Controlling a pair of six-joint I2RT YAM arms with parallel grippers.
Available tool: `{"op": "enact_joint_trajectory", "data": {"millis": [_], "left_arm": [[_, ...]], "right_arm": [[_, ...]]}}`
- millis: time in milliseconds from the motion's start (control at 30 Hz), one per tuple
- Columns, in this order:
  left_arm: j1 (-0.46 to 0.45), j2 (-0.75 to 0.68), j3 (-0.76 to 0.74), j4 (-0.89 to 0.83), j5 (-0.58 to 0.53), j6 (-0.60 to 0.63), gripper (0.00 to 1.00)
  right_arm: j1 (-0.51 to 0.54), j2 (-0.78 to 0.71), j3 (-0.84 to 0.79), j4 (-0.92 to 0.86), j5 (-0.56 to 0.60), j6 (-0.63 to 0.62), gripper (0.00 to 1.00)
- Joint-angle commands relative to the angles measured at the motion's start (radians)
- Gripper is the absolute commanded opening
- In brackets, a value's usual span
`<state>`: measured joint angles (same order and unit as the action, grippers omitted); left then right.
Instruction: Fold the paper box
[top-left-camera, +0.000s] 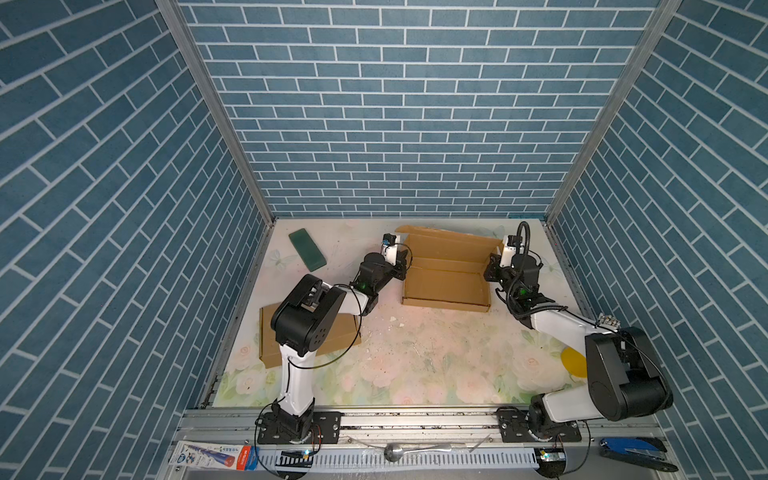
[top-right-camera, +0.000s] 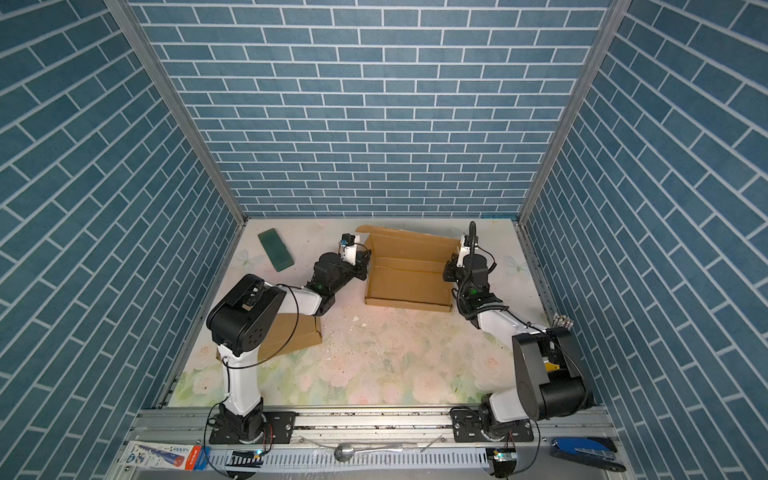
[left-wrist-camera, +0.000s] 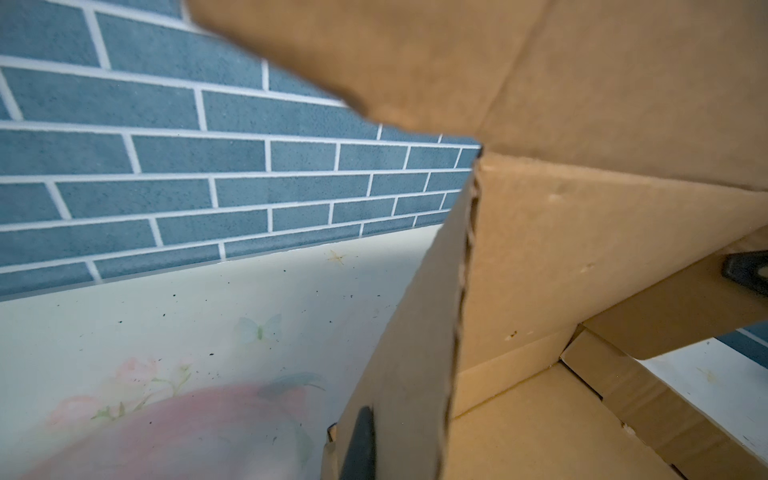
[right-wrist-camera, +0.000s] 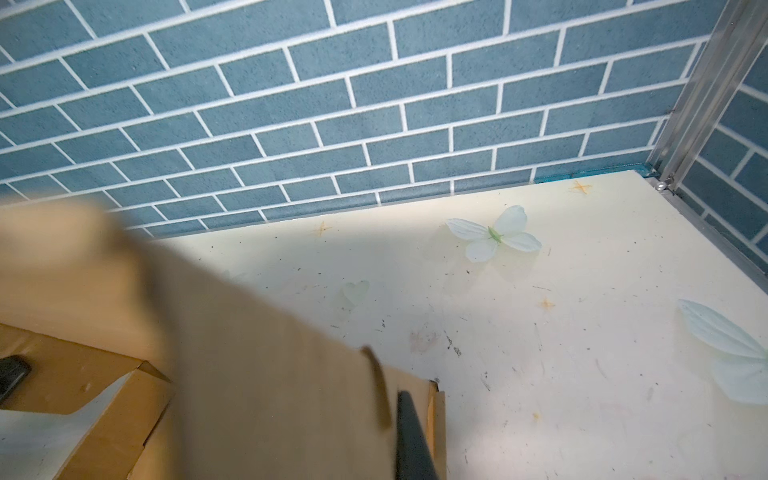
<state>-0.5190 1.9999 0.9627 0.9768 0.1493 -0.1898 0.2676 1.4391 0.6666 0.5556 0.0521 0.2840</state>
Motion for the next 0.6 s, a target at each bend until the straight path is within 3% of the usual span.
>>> {"op": "enact_joint_trajectory", "data": {"millis": [0,567], "left_arm": [[-0.075,-0.019,-0.027,-0.079,0.027,-0.013,0.02],[-0.195,0.007,-0.053,-0.124,-0.025,0.01,0.02]], "right_arm": [[0.037,-0.008,-0.046,-0.018,-0.062,0.044,0.0],[0.042,-0.017,-0.155,0.05,-0.055,0.024,0.0]]}}
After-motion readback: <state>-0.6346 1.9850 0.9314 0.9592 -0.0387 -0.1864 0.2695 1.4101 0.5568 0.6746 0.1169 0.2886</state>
